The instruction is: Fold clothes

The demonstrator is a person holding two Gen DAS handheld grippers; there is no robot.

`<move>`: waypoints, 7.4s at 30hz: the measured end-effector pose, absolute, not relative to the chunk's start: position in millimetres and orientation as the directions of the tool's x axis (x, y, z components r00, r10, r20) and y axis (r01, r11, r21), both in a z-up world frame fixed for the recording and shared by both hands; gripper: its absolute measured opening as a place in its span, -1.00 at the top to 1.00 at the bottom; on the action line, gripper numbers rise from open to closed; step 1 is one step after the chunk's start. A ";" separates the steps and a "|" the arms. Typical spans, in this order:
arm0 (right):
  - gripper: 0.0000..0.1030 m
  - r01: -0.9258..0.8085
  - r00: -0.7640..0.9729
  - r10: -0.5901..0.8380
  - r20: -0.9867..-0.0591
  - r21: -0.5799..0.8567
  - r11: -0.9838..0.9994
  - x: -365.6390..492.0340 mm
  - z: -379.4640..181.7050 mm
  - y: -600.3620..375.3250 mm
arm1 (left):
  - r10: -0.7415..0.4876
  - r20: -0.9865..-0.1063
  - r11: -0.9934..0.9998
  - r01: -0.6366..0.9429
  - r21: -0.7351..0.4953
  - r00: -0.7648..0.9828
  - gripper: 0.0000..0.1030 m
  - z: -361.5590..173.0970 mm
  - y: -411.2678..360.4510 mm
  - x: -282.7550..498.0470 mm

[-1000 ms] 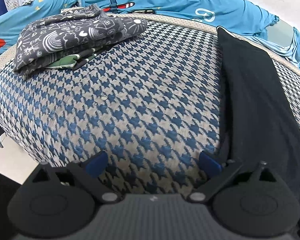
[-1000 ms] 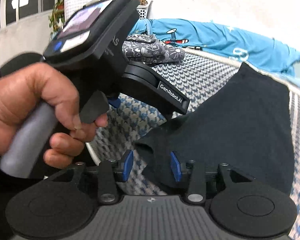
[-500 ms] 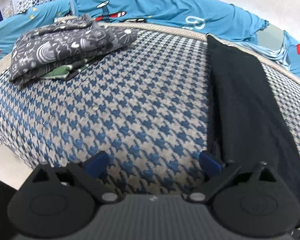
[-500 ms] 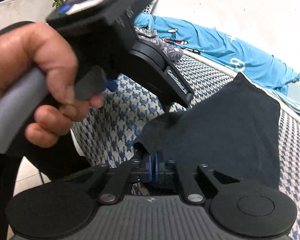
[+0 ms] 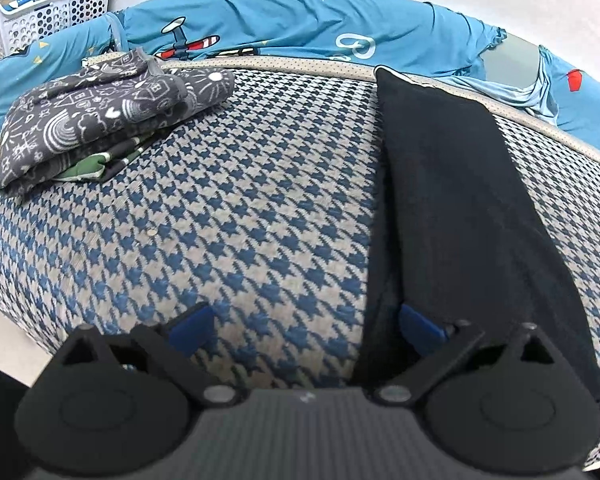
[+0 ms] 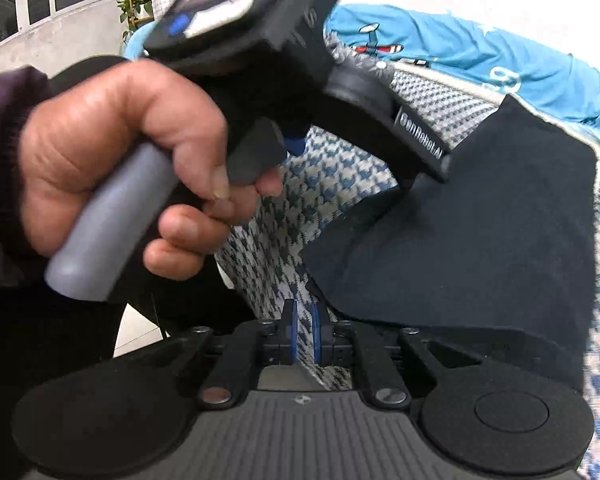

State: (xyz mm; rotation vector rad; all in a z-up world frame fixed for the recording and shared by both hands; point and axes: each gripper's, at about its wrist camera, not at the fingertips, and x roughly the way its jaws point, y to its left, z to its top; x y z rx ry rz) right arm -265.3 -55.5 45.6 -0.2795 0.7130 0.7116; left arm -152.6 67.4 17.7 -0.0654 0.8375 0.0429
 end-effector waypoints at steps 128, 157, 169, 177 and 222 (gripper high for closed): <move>0.76 -0.340 0.489 0.436 -0.756 0.296 0.893 -240.3 36.1 -155.6 | -0.021 -0.768 1.000 -0.003 -0.029 0.640 -0.99 5.2 42.7 -155.8; 0.64 -0.245 0.506 0.343 -0.791 0.250 0.937 -246.4 30.3 -156.0 | -0.073 -0.766 0.996 0.081 -0.029 0.638 -0.99 5.0 25.1 -161.3; 0.56 -0.231 0.577 0.351 -0.738 0.264 0.936 -237.3 62.0 -180.7 | 0.018 -0.775 1.000 -0.004 0.020 0.632 -0.99 1.9 35.8 -156.3; 0.56 -0.262 0.555 0.379 -0.740 0.276 0.925 -206.8 67.6 -190.9 | 0.075 -0.775 0.996 -0.088 0.025 0.627 -1.00 3.2 47.1 -149.5; 0.37 -0.319 0.527 0.447 -0.723 0.319 0.892 -142.1 66.2 -205.8 | 0.004 -0.783 0.999 -0.031 -0.020 0.623 -0.99 27.2 25.3 -108.1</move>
